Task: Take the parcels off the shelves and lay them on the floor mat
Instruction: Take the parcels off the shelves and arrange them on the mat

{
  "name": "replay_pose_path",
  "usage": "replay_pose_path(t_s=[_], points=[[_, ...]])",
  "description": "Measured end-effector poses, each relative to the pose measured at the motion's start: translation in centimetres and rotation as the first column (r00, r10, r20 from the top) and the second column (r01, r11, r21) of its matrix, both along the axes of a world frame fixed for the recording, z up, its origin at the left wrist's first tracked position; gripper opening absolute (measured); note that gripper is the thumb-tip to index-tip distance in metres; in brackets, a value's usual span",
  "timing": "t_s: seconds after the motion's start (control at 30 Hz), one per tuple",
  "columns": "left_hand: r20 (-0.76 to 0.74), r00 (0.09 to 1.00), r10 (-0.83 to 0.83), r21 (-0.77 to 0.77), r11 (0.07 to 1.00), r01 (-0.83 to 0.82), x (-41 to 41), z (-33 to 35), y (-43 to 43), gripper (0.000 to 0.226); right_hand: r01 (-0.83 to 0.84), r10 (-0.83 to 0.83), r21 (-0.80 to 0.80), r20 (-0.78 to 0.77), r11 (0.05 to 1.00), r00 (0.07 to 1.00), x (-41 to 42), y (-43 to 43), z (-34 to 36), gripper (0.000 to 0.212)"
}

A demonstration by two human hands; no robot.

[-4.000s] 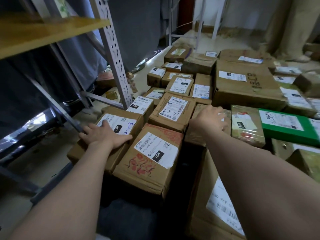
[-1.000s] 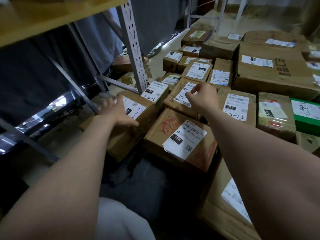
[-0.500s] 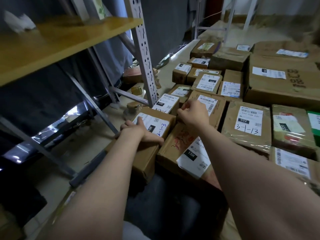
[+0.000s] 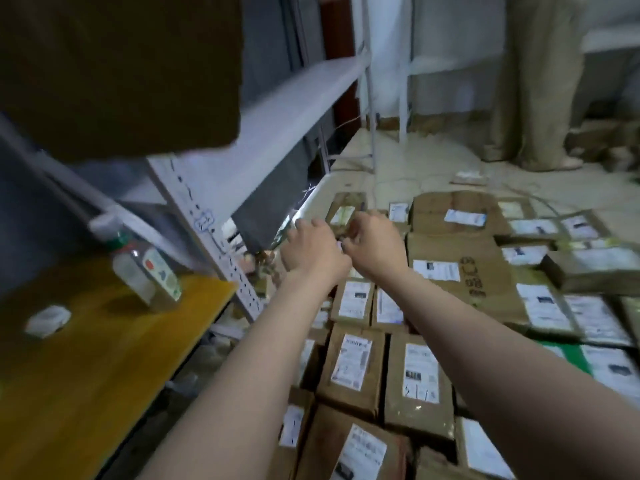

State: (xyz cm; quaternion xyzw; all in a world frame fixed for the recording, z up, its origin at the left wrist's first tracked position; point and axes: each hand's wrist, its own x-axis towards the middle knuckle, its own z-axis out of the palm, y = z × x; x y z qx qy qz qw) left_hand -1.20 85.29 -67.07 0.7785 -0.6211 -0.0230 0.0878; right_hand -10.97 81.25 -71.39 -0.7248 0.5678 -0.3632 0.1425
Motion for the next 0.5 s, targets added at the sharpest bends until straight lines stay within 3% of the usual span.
replay_pose_path(t_s=[0.2, 0.5], points=[[-0.008, 0.998, -0.065, -0.091, 0.994, 0.064, -4.0, 19.2, -2.9, 0.052, 0.061, -0.057, -0.105, 0.044, 0.993, 0.997, -4.3, -3.0, 20.2, 0.016], [0.011, 0.998, -0.069, -0.183, 0.981, 0.070, -9.8, 45.3, -4.8, 0.049, 0.013, -0.006, -0.213, 0.036, 0.977, 0.999, -8.6, -5.4, 48.4, 0.014]])
